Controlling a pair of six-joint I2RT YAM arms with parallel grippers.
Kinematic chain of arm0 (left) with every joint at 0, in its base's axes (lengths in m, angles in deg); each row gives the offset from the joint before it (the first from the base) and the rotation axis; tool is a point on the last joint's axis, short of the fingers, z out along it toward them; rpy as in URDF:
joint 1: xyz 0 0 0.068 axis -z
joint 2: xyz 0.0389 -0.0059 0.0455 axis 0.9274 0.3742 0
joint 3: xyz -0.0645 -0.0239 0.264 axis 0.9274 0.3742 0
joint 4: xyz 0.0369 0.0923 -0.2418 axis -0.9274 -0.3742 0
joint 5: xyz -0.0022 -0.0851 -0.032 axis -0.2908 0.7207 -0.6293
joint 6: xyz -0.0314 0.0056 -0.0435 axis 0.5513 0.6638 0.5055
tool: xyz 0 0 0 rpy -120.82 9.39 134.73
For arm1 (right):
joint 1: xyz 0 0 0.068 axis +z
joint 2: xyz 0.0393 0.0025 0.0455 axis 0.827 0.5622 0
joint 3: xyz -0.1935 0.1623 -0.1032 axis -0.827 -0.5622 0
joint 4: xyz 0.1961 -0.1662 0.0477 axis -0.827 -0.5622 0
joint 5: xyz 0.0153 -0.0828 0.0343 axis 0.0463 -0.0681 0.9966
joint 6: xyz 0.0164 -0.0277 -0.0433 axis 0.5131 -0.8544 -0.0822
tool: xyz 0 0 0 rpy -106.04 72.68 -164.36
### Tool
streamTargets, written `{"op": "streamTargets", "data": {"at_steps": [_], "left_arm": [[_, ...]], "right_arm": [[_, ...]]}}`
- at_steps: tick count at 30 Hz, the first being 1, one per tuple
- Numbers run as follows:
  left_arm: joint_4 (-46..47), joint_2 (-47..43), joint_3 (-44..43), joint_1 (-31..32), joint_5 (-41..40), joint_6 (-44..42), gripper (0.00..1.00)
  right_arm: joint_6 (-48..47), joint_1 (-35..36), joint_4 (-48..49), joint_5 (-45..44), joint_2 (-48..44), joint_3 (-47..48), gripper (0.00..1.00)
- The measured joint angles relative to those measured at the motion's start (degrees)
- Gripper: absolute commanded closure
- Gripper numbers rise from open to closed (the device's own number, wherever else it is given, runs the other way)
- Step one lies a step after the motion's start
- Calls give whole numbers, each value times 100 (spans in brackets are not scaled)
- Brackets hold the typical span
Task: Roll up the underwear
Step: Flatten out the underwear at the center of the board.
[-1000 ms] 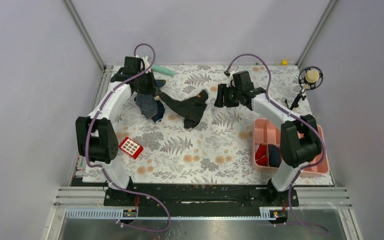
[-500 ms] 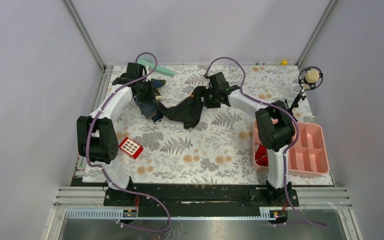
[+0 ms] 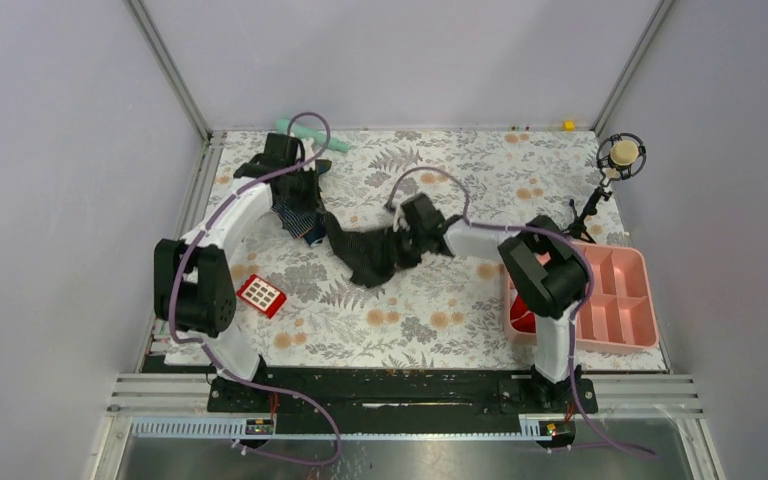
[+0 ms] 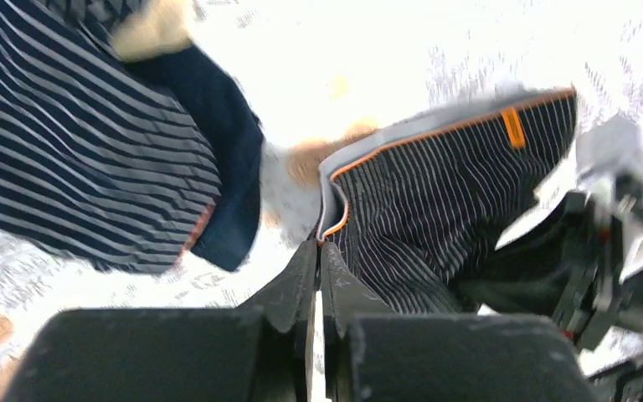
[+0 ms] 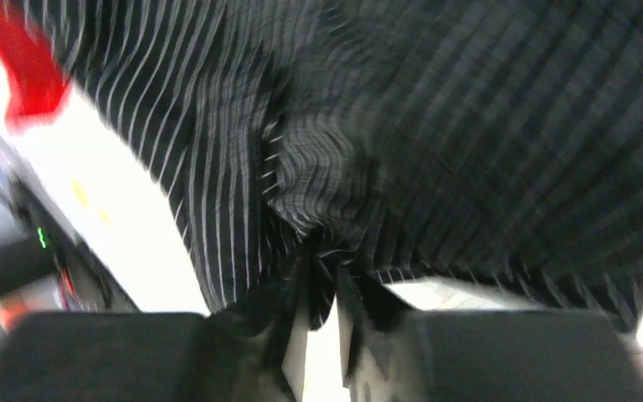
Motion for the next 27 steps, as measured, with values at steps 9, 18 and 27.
{"op": "streamTargets", "data": {"at_steps": [9, 18, 27], "left_arm": [[114, -1209, 1808, 173, -26, -203, 100], [-42, -669, 1591, 164, 22, -275, 100], [-66, -662, 1585, 164, 24, -313, 100]], "right_arm": [[-693, 1322, -479, -247, -2382, -1318, 32], [-455, -525, -1113, -850, -2649, -1189, 47], [-262, -765, -1113, -223, -2592, -2192, 29]]}}
